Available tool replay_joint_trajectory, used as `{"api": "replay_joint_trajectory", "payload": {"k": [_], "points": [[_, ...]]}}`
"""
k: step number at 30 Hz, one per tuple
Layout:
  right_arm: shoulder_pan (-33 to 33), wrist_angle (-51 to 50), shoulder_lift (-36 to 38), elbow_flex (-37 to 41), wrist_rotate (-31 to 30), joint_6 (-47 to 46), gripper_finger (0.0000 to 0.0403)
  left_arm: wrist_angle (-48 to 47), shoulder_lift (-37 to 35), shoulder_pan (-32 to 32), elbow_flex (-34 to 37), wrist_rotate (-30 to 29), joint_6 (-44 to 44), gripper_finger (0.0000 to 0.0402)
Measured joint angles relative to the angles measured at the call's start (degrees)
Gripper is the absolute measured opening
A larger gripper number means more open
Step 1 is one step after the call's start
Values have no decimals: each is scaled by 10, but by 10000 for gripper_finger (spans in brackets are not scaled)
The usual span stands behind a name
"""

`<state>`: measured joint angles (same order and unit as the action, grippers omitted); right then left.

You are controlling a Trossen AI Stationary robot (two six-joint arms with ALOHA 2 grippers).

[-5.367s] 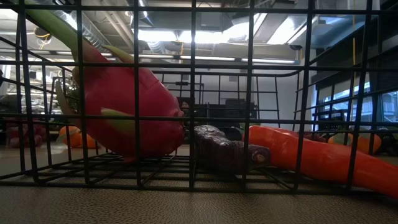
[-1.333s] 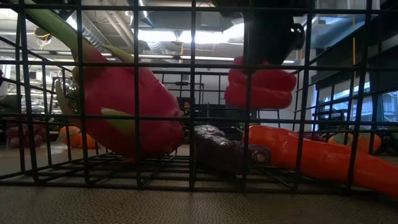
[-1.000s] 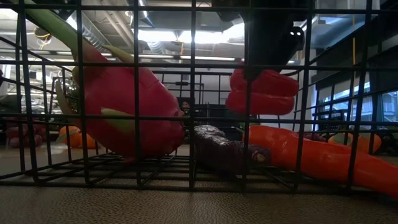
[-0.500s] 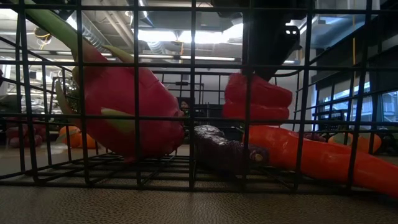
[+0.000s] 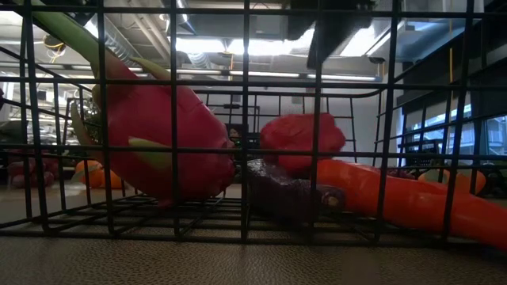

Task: Build produce basket
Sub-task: Put the bottom chili pepper into the black wire basket

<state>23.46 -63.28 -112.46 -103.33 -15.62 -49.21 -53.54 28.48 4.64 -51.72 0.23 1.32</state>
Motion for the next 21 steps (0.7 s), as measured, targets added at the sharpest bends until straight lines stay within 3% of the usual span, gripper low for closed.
{"api": "replay_joint_trajectory", "payload": {"k": [7, 14, 21], "points": [[0, -134, 0, -94, -58, -27, 273, 0, 0, 0, 0, 0, 0, 0], [2, -262, 1, -170, -73, -65, 273, -18, 0, 0, 0, 0, 9, 0], [50, -269, 36, -175, -68, -100, 273, -17, 0, 0, 0, 1, 16, 0]]}}
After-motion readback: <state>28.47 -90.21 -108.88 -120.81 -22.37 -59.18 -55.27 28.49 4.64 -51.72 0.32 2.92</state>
